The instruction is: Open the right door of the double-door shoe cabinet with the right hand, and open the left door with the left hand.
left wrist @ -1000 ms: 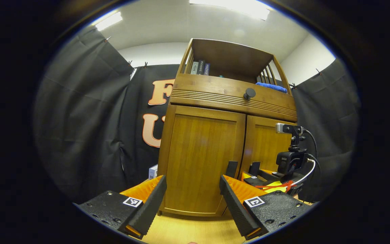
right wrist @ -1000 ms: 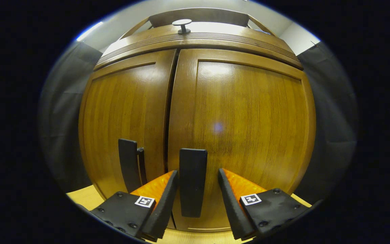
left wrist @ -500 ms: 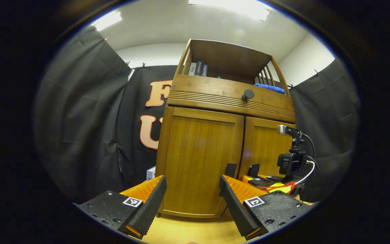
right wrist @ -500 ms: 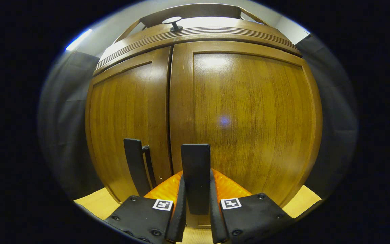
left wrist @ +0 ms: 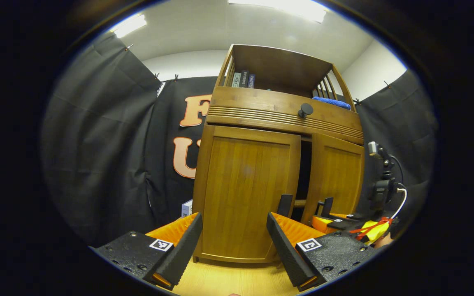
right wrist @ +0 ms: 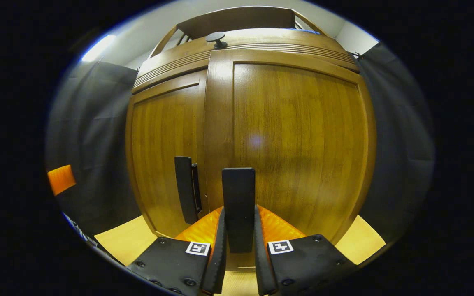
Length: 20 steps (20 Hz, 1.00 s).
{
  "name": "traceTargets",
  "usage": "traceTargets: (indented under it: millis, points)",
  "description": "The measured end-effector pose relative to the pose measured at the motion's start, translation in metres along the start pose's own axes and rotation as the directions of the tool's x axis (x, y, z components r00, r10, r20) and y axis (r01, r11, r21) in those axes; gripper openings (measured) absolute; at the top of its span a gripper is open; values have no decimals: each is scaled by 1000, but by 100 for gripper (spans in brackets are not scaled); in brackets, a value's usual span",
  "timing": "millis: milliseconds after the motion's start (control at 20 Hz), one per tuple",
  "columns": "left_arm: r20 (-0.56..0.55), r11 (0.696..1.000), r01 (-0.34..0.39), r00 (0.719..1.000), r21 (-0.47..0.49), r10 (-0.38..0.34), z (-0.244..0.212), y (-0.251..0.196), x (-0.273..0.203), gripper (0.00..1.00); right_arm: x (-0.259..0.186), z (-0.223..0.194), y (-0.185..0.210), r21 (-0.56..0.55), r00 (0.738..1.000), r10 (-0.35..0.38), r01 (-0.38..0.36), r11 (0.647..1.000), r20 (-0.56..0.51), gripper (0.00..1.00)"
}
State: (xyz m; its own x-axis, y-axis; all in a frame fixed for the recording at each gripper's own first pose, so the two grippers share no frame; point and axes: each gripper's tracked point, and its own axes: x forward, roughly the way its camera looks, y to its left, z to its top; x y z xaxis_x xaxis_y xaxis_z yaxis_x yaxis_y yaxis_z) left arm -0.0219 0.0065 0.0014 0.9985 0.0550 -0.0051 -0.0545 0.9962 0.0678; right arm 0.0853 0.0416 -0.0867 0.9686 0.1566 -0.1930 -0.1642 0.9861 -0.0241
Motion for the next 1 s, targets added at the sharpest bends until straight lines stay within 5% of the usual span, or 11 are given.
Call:
traceTargets:
  millis: [200, 800, 850, 900, 1000]
  points:
    - [-6, 1000, 10, 1000, -2, -10, -3, -6, 8, 91, -28, 0, -6, -13, 1000, -2, 1, 1000, -7, 34]
    - [-14, 988, 149, 989, -26, -150, -15, -58, 33, 92, -100, -5, -39, -48, 999, -29, 27, 999, -36, 34]
    - [-10, 987, 157, 987, -29, -157, -14, -61, 34, 92, -106, -5, -42, -47, 999, -32, 31, 998, -35, 41]
    - [-7, 986, 163, 987, -30, -163, -14, -64, 35, 92, -109, -4, -46, -45, 999, -36, 35, 998, -34, 34]
    - [2, 985, 171, 985, -33, -171, -12, -69, 37, 92, -121, -5, -53, -42, 998, -47, 46, 998, -29, 41]
